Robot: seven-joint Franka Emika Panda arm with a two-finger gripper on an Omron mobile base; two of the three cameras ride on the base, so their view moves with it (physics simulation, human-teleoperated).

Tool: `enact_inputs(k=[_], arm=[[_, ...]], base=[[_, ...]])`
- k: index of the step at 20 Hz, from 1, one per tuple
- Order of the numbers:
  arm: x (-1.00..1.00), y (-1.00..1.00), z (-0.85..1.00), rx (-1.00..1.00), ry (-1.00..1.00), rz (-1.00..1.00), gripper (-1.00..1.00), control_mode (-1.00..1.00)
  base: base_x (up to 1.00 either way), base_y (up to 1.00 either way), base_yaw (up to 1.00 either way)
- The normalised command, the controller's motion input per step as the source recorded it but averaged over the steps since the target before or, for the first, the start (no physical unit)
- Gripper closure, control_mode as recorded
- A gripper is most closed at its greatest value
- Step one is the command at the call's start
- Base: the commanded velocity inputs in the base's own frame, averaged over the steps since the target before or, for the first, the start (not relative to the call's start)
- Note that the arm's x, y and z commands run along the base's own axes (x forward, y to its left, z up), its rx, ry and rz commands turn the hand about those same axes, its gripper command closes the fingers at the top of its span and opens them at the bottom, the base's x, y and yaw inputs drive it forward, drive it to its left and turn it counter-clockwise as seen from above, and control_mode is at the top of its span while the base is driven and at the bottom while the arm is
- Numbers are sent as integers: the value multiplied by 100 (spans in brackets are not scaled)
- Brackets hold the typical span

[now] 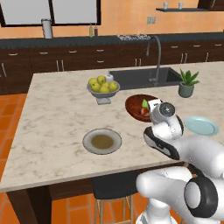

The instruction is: Pick the chicken drumstick and lemon wedge from their plates and place them in the bowl. Then put the bowl in the fridge.

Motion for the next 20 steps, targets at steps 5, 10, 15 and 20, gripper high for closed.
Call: enact_inputs(k=[5,10,15,20], arm=[[-27,-5,73,1,11,16,100,-100],[-43,0,81,0,11,0,100,-100],[-64,0,64,0,7,0,100,-100],[-81,0,31,-1,0,0,100,-100]], base=[[0,0,0],[0,0,0],[0,0,0],[0,0,0]])
